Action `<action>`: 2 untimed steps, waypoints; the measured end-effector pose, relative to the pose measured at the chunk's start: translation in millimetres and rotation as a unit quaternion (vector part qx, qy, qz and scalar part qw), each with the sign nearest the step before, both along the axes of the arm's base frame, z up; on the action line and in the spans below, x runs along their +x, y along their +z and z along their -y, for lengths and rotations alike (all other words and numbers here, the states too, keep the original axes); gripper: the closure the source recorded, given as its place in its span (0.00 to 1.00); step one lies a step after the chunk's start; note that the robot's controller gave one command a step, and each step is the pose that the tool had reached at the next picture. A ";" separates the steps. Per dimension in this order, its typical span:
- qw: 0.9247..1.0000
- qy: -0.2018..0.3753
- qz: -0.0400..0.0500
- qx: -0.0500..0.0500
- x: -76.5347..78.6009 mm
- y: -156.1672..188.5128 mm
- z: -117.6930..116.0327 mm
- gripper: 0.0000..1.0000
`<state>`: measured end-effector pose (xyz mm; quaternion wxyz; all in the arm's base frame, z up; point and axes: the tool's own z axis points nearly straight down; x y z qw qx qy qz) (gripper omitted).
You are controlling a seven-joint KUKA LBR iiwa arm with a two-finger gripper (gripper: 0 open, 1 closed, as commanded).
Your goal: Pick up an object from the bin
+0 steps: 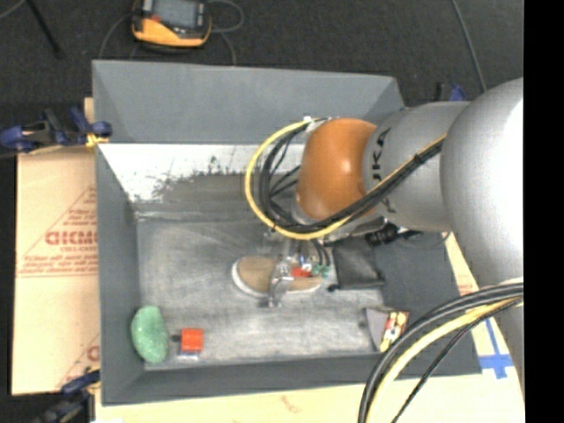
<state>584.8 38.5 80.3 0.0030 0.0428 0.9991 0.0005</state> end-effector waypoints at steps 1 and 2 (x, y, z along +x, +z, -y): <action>1.000 -0.003 0.000 0.000 6.1 -10.9 0.8 1.00; 1.000 -0.003 0.000 0.000 6.1 -10.9 0.8 1.00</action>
Offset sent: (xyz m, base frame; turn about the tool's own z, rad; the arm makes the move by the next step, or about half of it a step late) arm 0.0000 0.0000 0.0000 0.0000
